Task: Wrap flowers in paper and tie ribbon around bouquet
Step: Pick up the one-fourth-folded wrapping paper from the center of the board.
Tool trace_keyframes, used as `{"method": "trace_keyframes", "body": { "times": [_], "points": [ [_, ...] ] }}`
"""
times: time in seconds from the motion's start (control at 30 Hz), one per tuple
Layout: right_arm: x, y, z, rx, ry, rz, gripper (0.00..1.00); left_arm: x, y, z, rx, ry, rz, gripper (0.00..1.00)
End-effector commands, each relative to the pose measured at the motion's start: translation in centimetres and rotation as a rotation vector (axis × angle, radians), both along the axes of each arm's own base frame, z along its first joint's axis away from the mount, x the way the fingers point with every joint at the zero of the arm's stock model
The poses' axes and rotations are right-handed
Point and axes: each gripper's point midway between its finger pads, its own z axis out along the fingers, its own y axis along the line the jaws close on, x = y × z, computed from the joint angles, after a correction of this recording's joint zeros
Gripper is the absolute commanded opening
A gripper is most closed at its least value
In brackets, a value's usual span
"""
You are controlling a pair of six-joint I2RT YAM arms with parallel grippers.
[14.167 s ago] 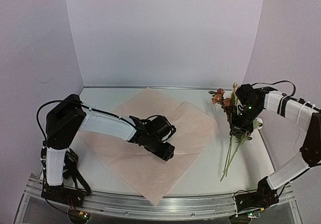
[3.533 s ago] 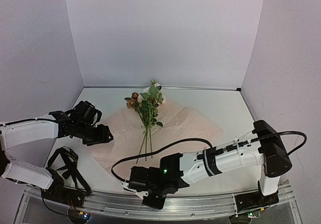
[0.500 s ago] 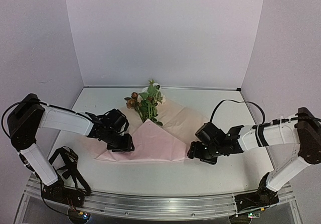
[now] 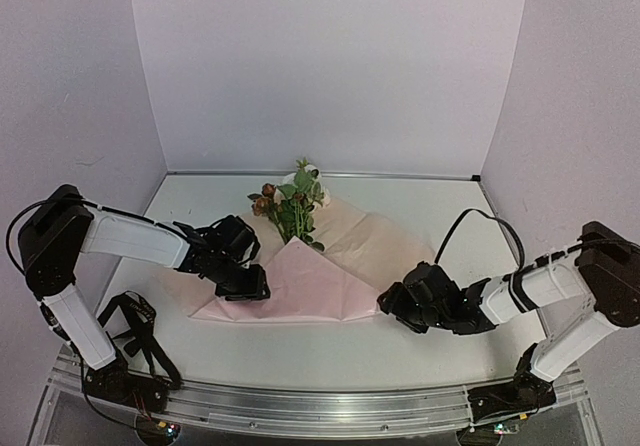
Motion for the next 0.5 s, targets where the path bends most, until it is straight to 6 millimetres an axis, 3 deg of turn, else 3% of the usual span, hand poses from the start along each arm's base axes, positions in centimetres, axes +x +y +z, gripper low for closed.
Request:
{"method": "trace_keyframes", "body": {
  "times": [0.0, 0.3, 0.47],
  "points": [
    [1.1, -0.3, 0.6, 0.061, -0.076, -0.069, 0.60, 1.1, -0.9, 1.1, -0.012, -0.036, -0.011, 0.43],
    [0.9, -0.9, 0.4, 0.079, -0.107, -0.078, 0.39, 1.5, -1.5, 1.4, -0.019, -0.039, -0.024, 0.43],
    [0.6, -1.5, 0.0, 0.058, -0.121, -0.083, 0.20, 1.2, -2.8, 3.3, -0.077, -0.053, -0.072, 0.45]
  ]
}}
